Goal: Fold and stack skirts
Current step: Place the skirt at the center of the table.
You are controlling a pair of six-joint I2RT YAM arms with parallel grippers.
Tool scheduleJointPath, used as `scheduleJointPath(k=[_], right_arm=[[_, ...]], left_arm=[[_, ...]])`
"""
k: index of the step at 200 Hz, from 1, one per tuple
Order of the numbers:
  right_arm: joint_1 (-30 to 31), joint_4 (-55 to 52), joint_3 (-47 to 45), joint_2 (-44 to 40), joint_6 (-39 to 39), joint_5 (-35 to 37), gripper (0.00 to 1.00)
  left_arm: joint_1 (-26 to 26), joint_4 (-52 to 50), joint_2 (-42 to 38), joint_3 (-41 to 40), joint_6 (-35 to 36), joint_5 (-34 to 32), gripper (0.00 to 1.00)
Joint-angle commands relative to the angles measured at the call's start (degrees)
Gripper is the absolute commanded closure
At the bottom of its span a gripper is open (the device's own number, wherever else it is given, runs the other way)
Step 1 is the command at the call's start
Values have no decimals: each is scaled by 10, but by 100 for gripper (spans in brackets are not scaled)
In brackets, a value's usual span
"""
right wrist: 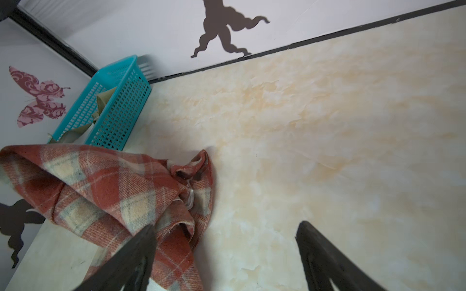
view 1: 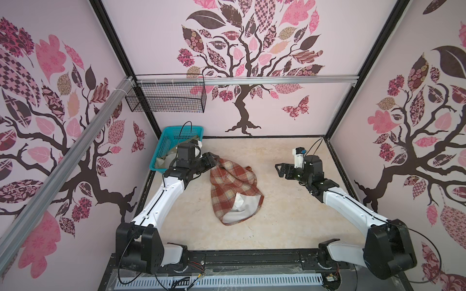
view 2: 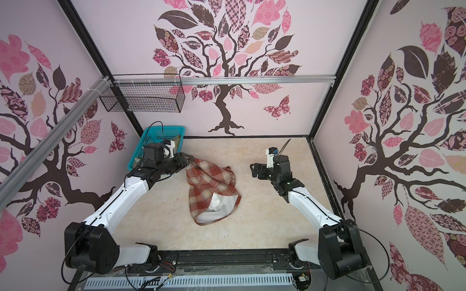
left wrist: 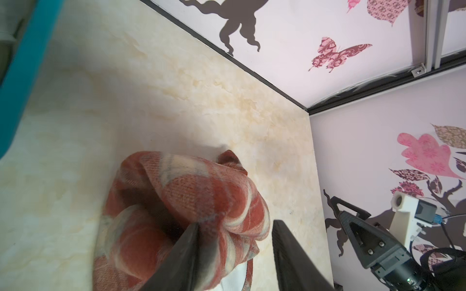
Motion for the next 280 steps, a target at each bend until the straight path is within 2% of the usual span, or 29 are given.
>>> scheduleJointPath(k=[1, 34, 59, 83, 107, 187, 248, 267, 280], right_arm=[[28, 20, 20, 46, 3, -12, 10], [79, 31, 49, 107, 5, -50, 10], [88, 68, 53, 131, 44, -110, 12], [99, 88, 60, 146, 60, -138, 15], [112, 87, 73, 171, 63, -144, 17], [130, 96, 108, 250, 75, -165, 32], [135, 106, 145, 291, 86, -179, 50], [136, 106, 152, 295, 87, -178, 51], [136, 100, 156, 297, 85, -177, 48]], left_arm=[[1, -43, -23, -32, 17, -28, 51], [1, -48, -30, -68, 12, -31, 52], [1, -47, -21, -79, 6, -20, 53], [1, -48, -13, -88, 6, -13, 54], [1, -47, -12, -97, 5, -11, 55], [1, -44, -13, -111, -1, -8, 59], [0, -37, -8, -115, -1, -6, 63], [0, -36, -8, -118, -1, -7, 64], [1, -34, -7, -118, -1, -7, 64]])
